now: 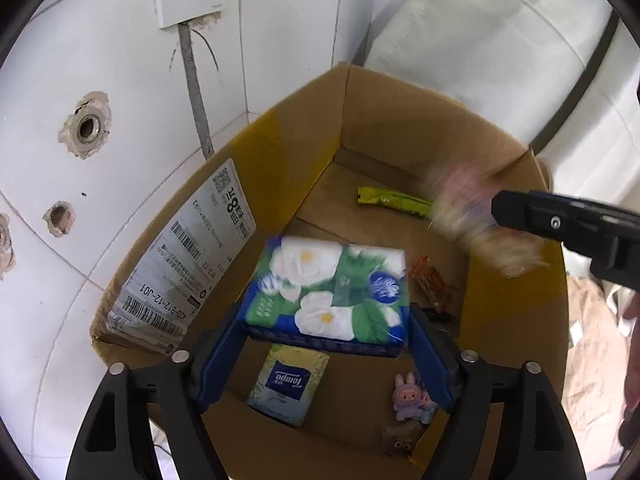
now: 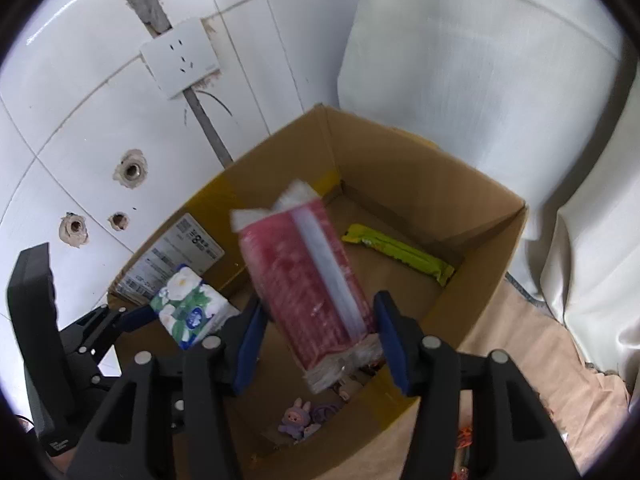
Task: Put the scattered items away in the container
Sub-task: 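Carry both items over the cardboard box and open both grippers, then return both tools from the box to the remaining items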
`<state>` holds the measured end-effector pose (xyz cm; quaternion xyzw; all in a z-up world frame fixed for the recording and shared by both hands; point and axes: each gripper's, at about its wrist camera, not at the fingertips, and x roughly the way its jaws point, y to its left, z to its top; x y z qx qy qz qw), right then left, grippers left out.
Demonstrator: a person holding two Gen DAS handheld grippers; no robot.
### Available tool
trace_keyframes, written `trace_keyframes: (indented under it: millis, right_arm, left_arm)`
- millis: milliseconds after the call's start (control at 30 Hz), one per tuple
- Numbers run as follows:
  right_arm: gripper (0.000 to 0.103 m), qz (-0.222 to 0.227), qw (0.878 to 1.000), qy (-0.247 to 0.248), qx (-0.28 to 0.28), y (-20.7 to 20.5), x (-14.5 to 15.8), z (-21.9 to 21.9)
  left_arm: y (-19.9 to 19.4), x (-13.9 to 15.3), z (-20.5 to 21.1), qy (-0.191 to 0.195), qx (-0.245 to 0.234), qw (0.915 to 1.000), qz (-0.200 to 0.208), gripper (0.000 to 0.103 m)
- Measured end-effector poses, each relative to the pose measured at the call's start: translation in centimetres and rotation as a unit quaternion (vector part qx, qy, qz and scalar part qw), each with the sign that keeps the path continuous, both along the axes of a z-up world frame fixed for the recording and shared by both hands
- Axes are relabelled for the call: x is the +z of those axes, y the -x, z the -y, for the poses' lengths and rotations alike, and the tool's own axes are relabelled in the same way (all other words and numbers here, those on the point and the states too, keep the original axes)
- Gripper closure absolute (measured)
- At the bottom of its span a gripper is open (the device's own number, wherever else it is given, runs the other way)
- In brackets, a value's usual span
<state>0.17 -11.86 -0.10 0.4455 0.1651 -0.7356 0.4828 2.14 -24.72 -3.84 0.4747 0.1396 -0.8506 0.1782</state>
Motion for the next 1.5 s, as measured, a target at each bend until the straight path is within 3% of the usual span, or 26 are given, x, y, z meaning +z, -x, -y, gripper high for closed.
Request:
trace_keyframes:
  millis: [67,133,167,233,400,567,733,1033,1233,1500]
  right_arm:
    - [0.032,-0.001,1.000,-0.006,0.000,0.1,-0.1,0.2]
    - [0.018,0.000,1.000,0.001,-0.004,0.2,0.0,0.0]
    - [0.007,-0.003,1.000,0.009,-0.009,0.2,0.2,-0.2]
    - [0.000,-0.016,0.999,0.029,-0.012,0.2,0.9,-0.7]
    - [0.000,-0.052,0.997,0.056,-0.019,0.1,2.2,-1.7]
    - [0.000,-0.042,0.996,0.063,-0.035,1.0,2.8,-3.3]
    - [0.000,-0.036,0.993,0.079,-0.076,2.1,3.6,-7.6]
    - [0.000,-0.092,0.982,0.059,-0.155,4.4,5.2,-18.0]
    - [0.000,-0.099,0.969,0.048,-0.222,5.6,4.9,-25.6]
    - [0.000,-0.079,0.957,0.011,-0.278,5.7,2.2,-31.0]
  left_arm:
    - [0.0,0.2,-0.1,0.012,0.010,0.9998,-0.009,0.016]
    - [0.0,0.3,-0.1,0.009,0.016,0.9997,-0.013,0.000]
    - [0.1,0.3,0.0,0.007,0.018,0.9997,-0.014,0.000]
    - [0.2,0.4,-0.1,0.009,0.022,0.9996,-0.017,0.000]
    - [-0.7,0.9,0.0,0.013,0.021,0.9994,-0.025,0.000]
    - [0.1,2.4,-1.1,0.014,0.000,0.9995,-0.030,0.000]
    - [0.7,5.3,-4.5,0.015,-0.037,0.9972,-0.063,0.000]
    - [3.7,8.7,-12.5,0.008,-0.126,0.9878,-0.092,0.000]
    - [5.7,8.3,-17.6,0.006,-0.176,0.9792,-0.100,0.000]
    - [6.8,5.0,-22.1,0.003,-0.213,0.9739,-0.079,0.000]
